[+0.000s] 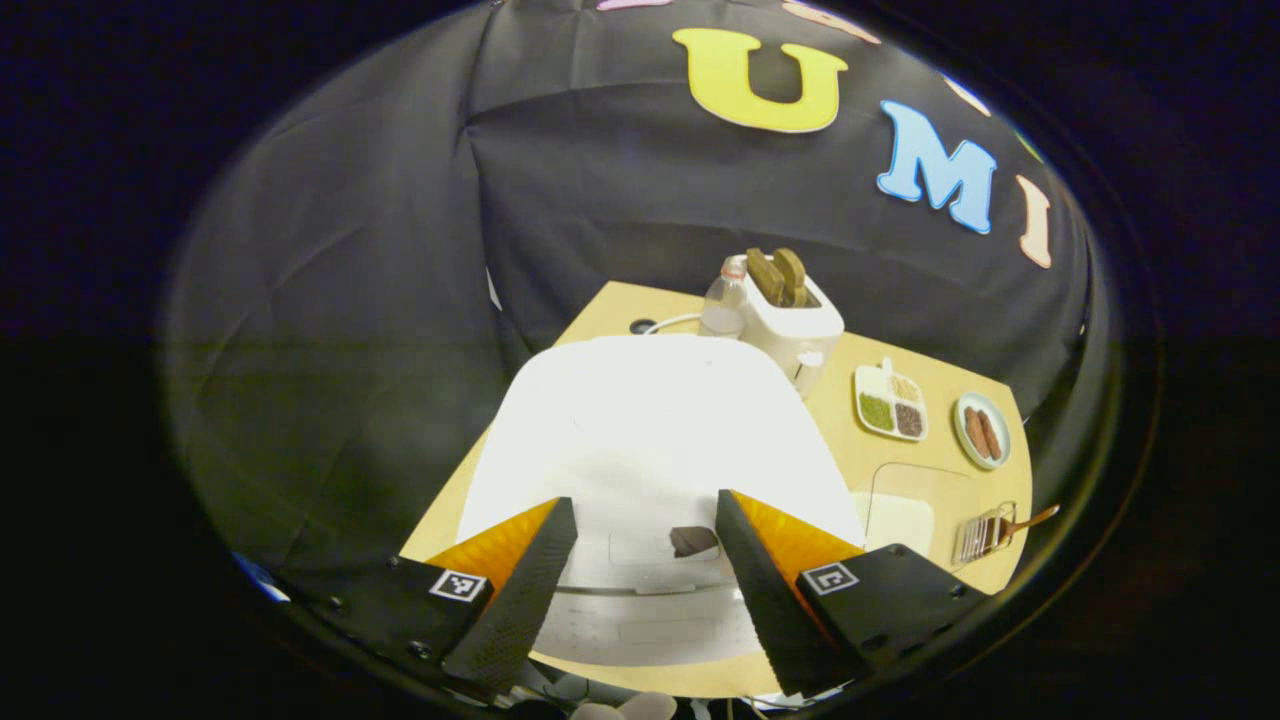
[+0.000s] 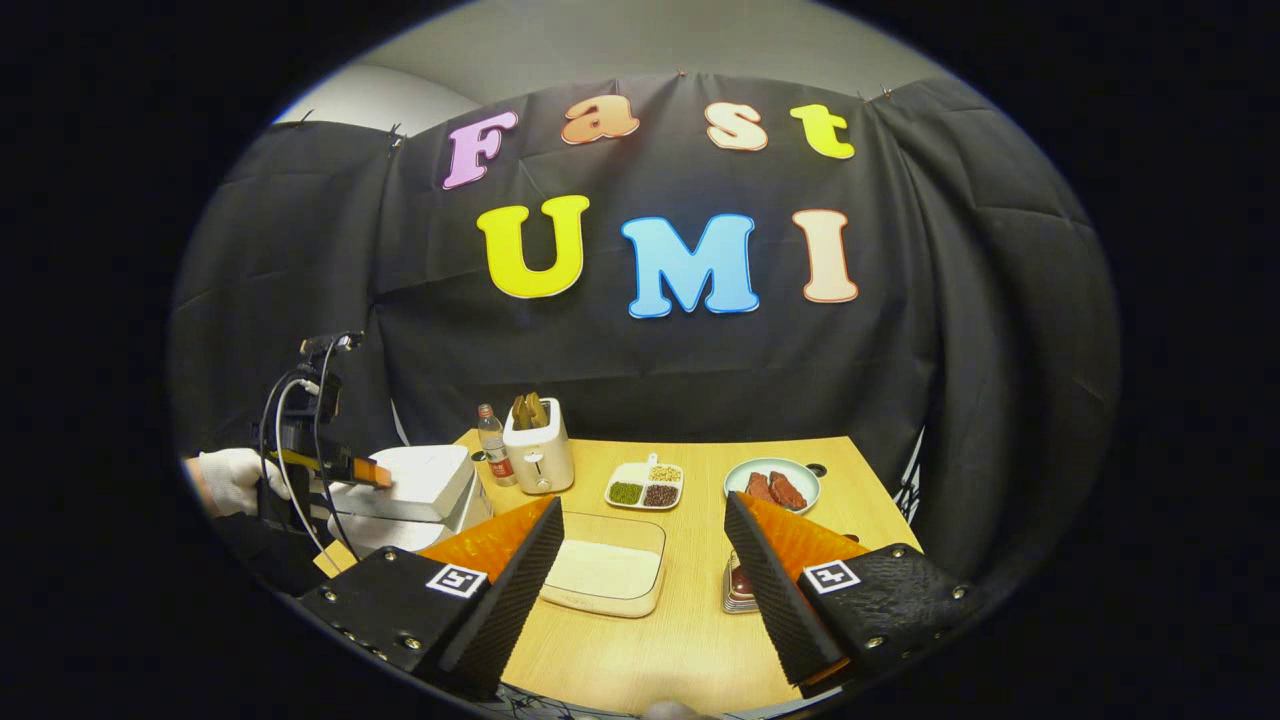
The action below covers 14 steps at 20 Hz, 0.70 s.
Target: Close the left gripper, press the button to open the rice cooker; take a wooden spoon from the chopstick holder with the right hand, scoop a spoonful of rice and pour it into the rice cooker, then put the wooden spoon back into the chopstick holder.
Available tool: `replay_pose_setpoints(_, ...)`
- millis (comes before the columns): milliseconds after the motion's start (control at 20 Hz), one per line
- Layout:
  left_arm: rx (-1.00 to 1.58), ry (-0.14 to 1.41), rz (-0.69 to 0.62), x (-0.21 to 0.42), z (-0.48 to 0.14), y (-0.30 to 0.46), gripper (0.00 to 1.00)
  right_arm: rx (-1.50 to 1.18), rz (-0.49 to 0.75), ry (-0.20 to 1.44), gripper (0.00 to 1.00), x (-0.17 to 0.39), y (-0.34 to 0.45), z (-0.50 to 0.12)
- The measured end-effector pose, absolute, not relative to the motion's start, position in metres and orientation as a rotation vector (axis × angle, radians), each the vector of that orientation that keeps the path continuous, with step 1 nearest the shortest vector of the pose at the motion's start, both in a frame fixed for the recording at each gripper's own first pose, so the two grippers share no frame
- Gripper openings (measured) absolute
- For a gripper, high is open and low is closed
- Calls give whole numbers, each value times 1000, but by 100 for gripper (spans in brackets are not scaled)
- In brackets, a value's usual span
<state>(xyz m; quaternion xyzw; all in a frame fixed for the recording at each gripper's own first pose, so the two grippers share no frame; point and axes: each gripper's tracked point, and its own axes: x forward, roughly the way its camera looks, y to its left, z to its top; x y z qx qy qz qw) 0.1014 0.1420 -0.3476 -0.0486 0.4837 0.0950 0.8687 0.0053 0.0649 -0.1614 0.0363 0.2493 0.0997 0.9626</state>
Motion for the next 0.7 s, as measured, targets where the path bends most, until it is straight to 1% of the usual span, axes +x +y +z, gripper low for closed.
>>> replay_pose_setpoints(100, -105, 1048, 197, 84, -350, 145, 100, 72, 200, 515, 99, 4, 63, -165)
replay_pose_setpoints(200, -96, 1075, 190, 84, -354, 143, 96, 73, 201, 518, 99, 3, 63, -167)
replay_pose_setpoints(250, -92, 1085, 187, 84, -356, 142, 100, 73, 202, 520, 99, 4, 64, -168)
replay_pose_setpoints(300, -93, 1091, 186, 85, -358, 141, 99, 72, 199, 521, 99, 4, 63, -169)
replay_pose_setpoints(400, -99, 1111, 185, 84, -360, 140, 100, 77, 199, 525, 99, 6, 62, -172)
replay_pose_setpoints(550, -102, 1105, 182, 85, -359, 138, 98, 90, 195, 532, 99, 7, 63, -175)
replay_pose_setpoints(600, -73, 1105, 166, 87, -361, 136, 100, 96, 196, 529, 99, 8, 63, -174)
replay_pose_setpoints(700, -71, 1102, 165, 87, -360, 136, 100, 97, 193, 525, 99, 10, 61, -174)
